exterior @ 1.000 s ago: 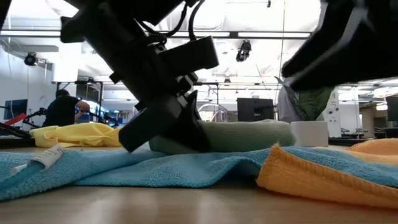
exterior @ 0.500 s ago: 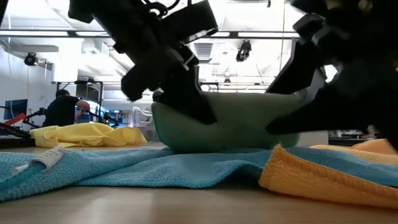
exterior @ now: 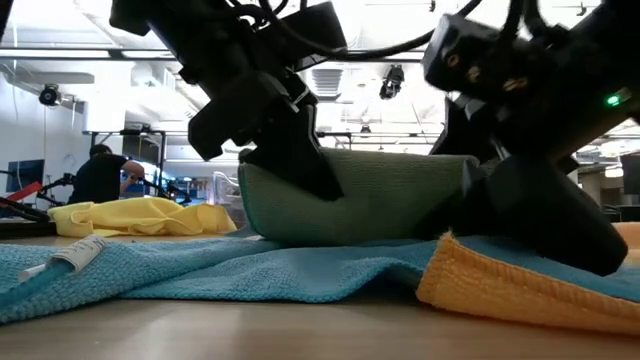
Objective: Fold microfiber towels
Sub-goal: Put the green folded towel into the transparent bin
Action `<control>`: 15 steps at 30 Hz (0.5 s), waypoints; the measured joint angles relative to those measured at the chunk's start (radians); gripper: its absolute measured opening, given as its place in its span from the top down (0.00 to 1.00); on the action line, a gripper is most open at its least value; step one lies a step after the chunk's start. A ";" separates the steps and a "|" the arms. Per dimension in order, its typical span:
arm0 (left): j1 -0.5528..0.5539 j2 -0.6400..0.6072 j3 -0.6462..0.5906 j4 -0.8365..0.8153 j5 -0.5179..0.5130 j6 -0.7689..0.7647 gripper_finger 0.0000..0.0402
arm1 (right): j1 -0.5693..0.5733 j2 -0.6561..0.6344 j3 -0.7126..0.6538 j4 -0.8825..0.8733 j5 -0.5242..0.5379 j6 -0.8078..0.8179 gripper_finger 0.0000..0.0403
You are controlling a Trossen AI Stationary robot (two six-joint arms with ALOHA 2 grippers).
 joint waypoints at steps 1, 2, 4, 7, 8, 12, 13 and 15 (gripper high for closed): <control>0.000 0.000 0.000 0.000 0.000 0.000 0.99 | -0.005 0.000 -0.002 -0.003 -0.015 0.008 0.38; 0.000 0.000 0.000 0.000 0.000 0.000 0.99 | -0.008 0.000 -0.004 -0.004 -0.029 0.013 0.42; 0.000 0.000 0.000 0.000 0.000 0.000 0.99 | -0.013 -0.001 -0.008 -0.006 -0.044 0.016 0.51; 0.000 0.001 0.000 -0.001 0.000 0.000 0.99 | -0.013 -0.002 -0.009 -0.007 -0.056 0.013 0.68; 0.000 0.001 0.000 -0.001 0.000 0.000 0.98 | -0.013 -0.002 -0.009 -0.007 -0.058 0.012 0.74; 0.000 0.001 0.000 -0.001 0.000 0.004 0.91 | -0.013 -0.004 -0.009 -0.009 -0.071 0.010 0.94; 0.000 0.001 -0.001 -0.001 0.000 0.004 0.88 | -0.013 -0.004 -0.009 -0.010 -0.074 0.010 0.94; 0.000 0.001 -0.002 -0.006 0.000 0.006 0.83 | -0.013 -0.005 -0.010 -0.010 -0.078 0.009 0.95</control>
